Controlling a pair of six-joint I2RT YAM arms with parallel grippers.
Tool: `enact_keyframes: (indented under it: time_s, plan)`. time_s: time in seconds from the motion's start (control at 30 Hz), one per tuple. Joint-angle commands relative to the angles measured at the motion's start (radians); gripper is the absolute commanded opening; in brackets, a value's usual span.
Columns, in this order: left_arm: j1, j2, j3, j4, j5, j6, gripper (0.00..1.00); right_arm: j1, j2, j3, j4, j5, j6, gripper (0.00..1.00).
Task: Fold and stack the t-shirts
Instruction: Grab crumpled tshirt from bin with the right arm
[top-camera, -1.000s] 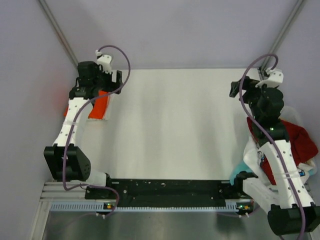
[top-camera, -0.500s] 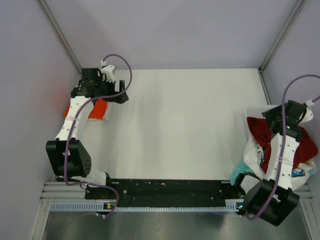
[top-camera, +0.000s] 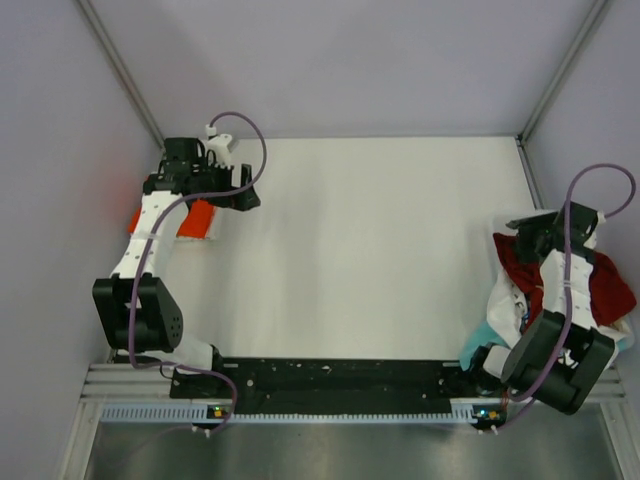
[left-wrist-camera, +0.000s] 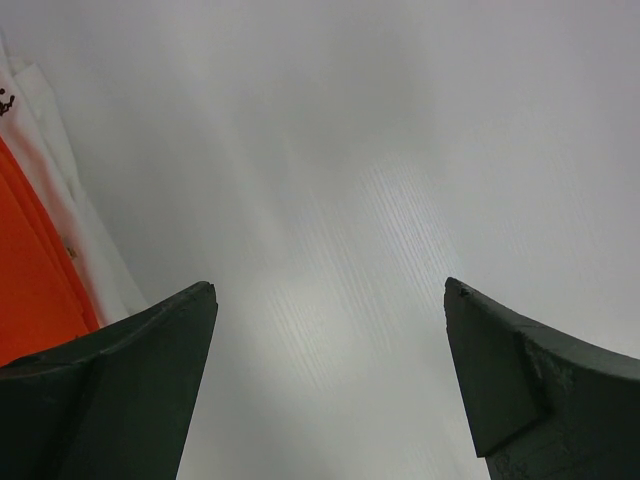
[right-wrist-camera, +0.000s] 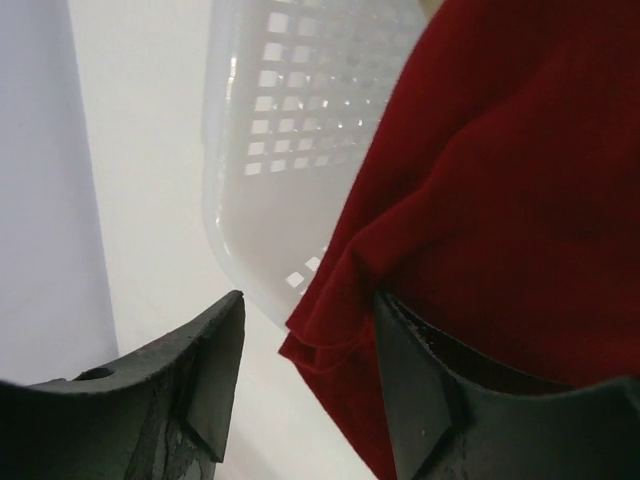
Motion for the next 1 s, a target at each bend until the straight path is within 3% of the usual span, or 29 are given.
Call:
enact_keyframes:
  time_s: [0.0,0.17,0.27,0.43,0.77,0.97]
  plan:
    - [0.000,0.007,0.024,-0.008,0.029,0.016,0.99,-0.003,0.008,-0.018,0.050,-0.036,0.049,0.49]
    - [0.000,0.011,0.029,-0.014,0.034,0.017,0.99,-0.003,0.007,-0.029,0.050,-0.013,0.049,0.36]
    - [0.000,0.008,0.029,-0.016,0.034,0.017,0.99,-0.003,0.028,-0.026,0.053,-0.009,0.038,0.13]
    - [0.000,0.000,0.030,-0.019,0.019,0.020,0.99,-0.003,0.007,0.006,0.054,0.026,-0.016,0.02]
    - [0.000,-0.006,0.047,-0.028,-0.006,0.023,0.99,-0.005,-0.248,0.247,0.039,0.243,-0.296,0.00]
    - [0.000,-0.019,0.056,-0.033,-0.041,0.028,0.99,0.030,-0.301,0.457,0.056,0.339,-0.424,0.00]
